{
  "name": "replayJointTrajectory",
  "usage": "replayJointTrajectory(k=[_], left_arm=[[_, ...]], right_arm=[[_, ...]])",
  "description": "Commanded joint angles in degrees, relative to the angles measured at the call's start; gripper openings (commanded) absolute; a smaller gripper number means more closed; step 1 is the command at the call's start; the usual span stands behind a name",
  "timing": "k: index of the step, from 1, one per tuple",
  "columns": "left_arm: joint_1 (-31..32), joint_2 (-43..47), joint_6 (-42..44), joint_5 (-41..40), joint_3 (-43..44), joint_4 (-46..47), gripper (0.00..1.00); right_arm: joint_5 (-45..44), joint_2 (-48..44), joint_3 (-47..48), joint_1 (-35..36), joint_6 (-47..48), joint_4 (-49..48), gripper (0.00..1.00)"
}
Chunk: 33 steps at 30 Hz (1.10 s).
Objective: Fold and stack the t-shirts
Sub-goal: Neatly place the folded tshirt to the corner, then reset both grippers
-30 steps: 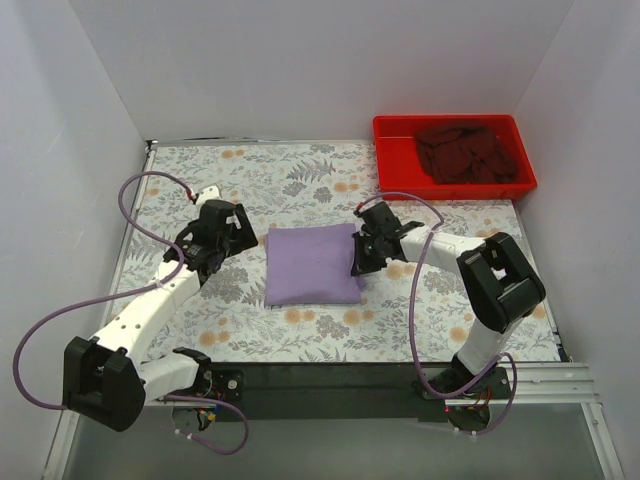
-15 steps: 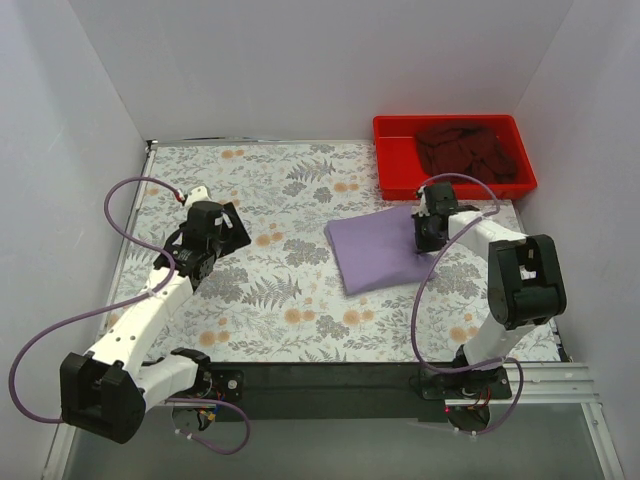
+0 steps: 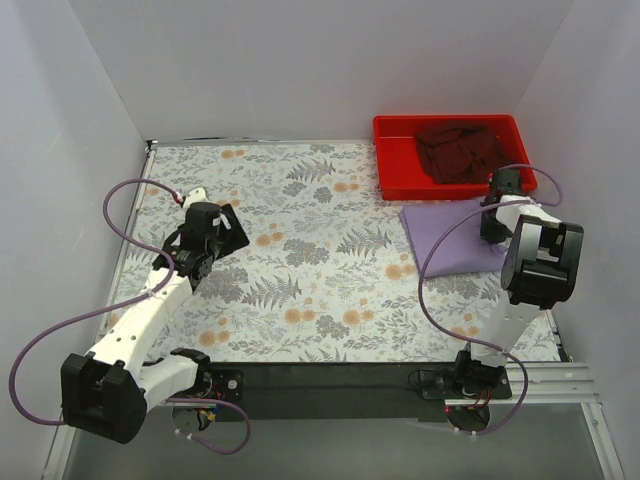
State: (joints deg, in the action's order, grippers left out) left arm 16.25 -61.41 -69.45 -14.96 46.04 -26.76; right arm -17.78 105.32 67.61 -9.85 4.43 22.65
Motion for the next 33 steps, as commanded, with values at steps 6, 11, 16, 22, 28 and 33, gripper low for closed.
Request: replayJointTrajectory(k=[6,11,16,22,28,33], left_arm=[[-1.7,-2.0,0.0,3.4,-0.1,0.0,0.74],[-2.1,-3.4,0.1,4.9,0.1,0.1,0.74],[-2.5,-4.2,0.1,5.8,0.1,0.3,0.74],[-3.2,-4.0,0.0,6.6,-0.1,0.6,0.73],[-3.4,-2.6,-0.1,7.0,-0.3,0.9,0.73],[-3.5,-0.9,-0.2,7.6,-0.7,1.4,0.74]], right_arm=[[-9.3,3.5,8.7,-7.9,4.8,-0.5,0.01],[-9.9,5.7,11.1,-11.1,4.9,-0.6,0.01],[-11.7,7.4,14.3,-11.2,4.5,-0.4,0.13],[-12.9,5.9,14.2,-11.2,3.3,-0.4,0.39],[-9.5,-1.9,11.4,-11.2,-3.0,-0.2,0.50],[3.9,-15.1,8.7,-11.2,-8.6,0.1,0.58]])
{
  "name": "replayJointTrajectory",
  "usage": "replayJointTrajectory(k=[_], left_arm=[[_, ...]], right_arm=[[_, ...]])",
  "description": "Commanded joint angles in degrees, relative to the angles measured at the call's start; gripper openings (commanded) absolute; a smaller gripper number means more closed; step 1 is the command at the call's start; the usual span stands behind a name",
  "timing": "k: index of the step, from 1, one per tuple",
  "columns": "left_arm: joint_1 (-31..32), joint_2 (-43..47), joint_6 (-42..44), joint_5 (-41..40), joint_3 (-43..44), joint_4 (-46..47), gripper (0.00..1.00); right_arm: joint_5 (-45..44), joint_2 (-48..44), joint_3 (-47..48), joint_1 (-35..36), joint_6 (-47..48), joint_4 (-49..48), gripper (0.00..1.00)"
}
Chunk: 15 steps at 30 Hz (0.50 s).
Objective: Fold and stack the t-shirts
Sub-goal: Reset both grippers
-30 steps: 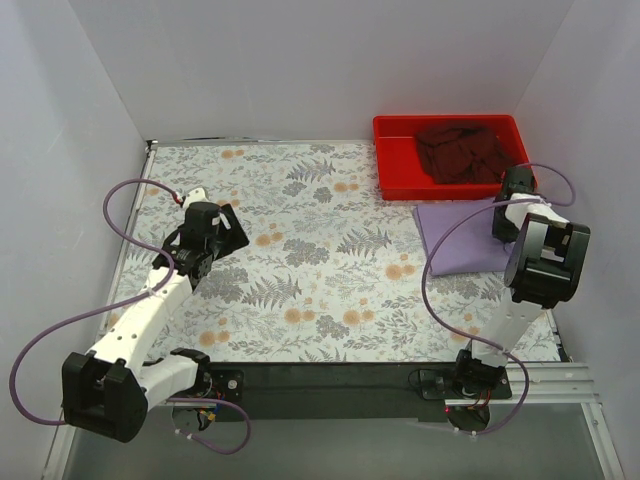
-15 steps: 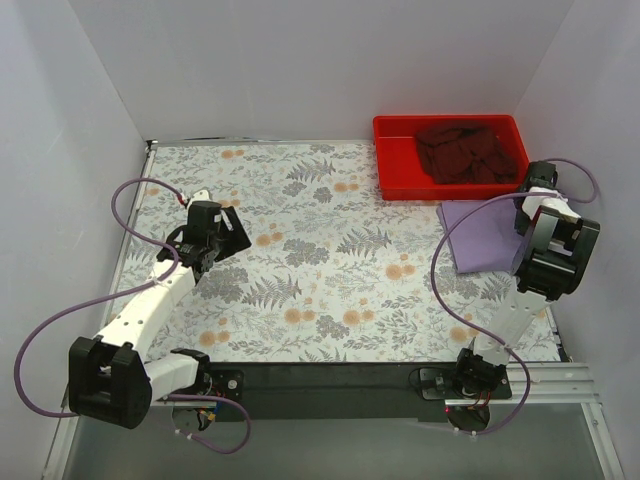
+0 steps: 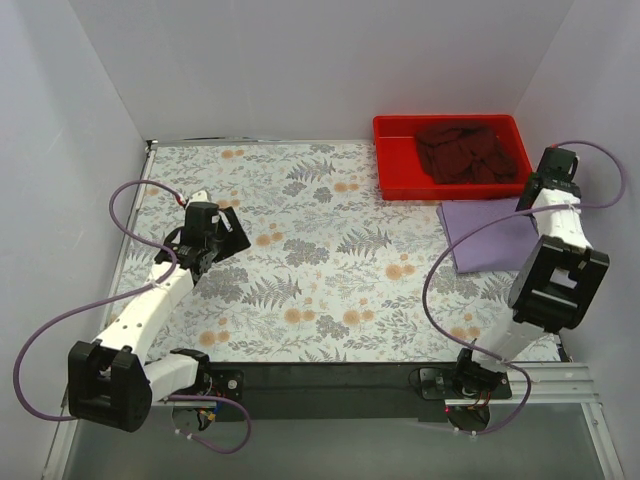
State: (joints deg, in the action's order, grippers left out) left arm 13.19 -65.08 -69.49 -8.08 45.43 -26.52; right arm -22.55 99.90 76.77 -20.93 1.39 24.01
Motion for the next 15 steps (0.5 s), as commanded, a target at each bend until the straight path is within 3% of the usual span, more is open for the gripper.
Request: replayJointTrajectory(k=[1,6,9,12,15], left_arm=[[-0.4,3.0,-0.1,0.9,-0.2,1.1,0.75],[-0.4,6.3,-0.2,0.8,-0.9,2.1,0.77],[-0.4,8.2,-1.6,-0.2,0.3,-0.4,0.79],[-0.4,12.3,-2.0,0.4,1.8,-2.8,0.79],[-0.4,16.1,-1.7,-1.1,3.3,-6.8,0.82]], right_arm=[[10.1,-12.0,-1.3,-0.2,-7.5,-1.2,0.60],[17.1,-30.8,-8.5,0.4,-13.2,-1.6,0.75],[12.4,-41.8,-11.2,6.0,-11.4,-1.7,0.98],[3.6,-52.5,-13.7,14.5,-7.3,-1.5,0.98],[1.5,-63.5,-17.6,18.5,-6.7,-0.2,0.99]])
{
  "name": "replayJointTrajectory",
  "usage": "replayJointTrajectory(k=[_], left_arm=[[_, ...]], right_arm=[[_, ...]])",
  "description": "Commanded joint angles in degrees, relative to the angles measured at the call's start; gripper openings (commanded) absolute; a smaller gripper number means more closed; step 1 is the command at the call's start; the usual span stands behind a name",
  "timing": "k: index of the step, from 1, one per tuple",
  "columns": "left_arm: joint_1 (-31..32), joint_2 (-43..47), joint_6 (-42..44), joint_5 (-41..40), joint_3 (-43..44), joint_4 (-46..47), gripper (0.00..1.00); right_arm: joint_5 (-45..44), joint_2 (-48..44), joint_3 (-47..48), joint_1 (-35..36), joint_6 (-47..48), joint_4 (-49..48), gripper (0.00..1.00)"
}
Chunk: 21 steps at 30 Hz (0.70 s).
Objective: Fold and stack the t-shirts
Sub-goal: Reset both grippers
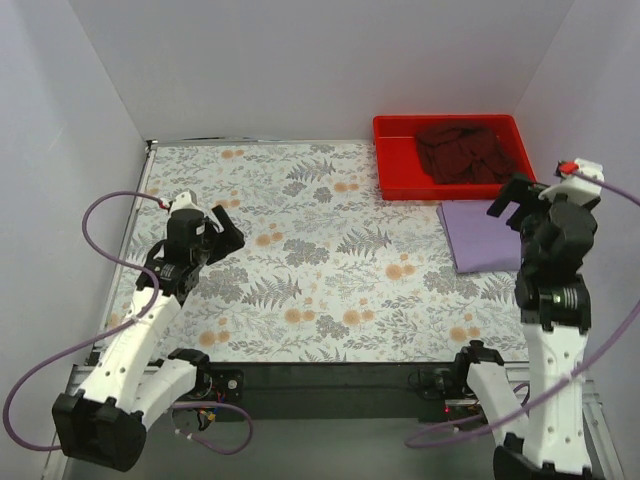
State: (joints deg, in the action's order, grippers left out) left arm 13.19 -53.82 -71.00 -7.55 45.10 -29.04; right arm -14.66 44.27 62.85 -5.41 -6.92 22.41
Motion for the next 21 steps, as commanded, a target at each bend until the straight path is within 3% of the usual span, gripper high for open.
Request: replayJointTrajectory(k=[1,6,11,21], left_arm=[[-0.4,7.6,-0.2,-3.2,4.6,-5.4,0.83],[-0.4,15.6,-0.9,-5.6,8.6,-13.2,0.85],[-0.4,26.2,-2.5,-6.1,7.5,-14.0,0.89],[-0.4,29.7,-3.0,-4.8,6.4,-14.5,0.94]], right_arm=[[-7.5,-10.5,-4.7,5.0,1.1,1.9,0.99],[-6.9,-24.7,-10.3,11.5,0.7,5.3,0.98],[-5.7,-34.8,-16.6,13.4,0.4,6.2,0.98],[-5.9,-42.3,-20.7,15.3,0.5,6.6,0.98]])
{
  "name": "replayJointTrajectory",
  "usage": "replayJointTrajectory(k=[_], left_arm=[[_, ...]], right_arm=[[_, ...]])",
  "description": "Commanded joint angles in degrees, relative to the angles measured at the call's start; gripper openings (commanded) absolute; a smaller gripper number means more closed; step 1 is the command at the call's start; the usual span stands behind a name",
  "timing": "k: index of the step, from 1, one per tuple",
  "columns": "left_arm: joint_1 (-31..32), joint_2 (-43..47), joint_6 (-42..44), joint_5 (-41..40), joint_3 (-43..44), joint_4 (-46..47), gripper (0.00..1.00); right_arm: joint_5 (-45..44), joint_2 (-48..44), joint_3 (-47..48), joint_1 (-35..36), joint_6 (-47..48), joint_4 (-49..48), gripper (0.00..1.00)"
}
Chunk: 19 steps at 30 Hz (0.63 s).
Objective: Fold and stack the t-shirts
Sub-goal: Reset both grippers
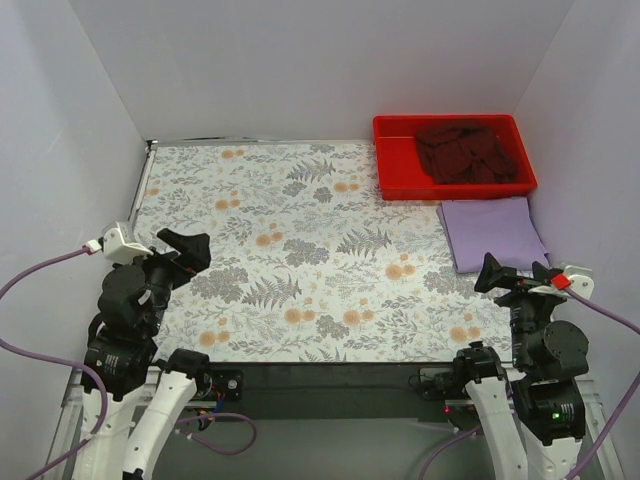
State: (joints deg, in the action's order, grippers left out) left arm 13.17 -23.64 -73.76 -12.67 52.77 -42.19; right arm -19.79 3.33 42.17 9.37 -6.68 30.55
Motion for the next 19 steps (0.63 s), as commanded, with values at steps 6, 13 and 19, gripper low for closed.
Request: replayJointTrajectory(k=[6,13,19], left_arm=[[-0.3,-0.1,-0.7,2.1,-3.3,0.1,0.94],[-0.3,2.5,-3.1,-1.3,-4.3,-0.7,0.98],[-0.3,5.5,-5.4,-1.8,-7.2,1.0,0.98]], right_arm=[[-1.3,-2.5,-0.8,0.9,0.3,-1.3,0.98],[-1.2,-2.5,-0.6,0.9,1.3,-1.0,0.98],[0.7,-1.3,-0.8,1.0,1.0,-1.3,0.98]])
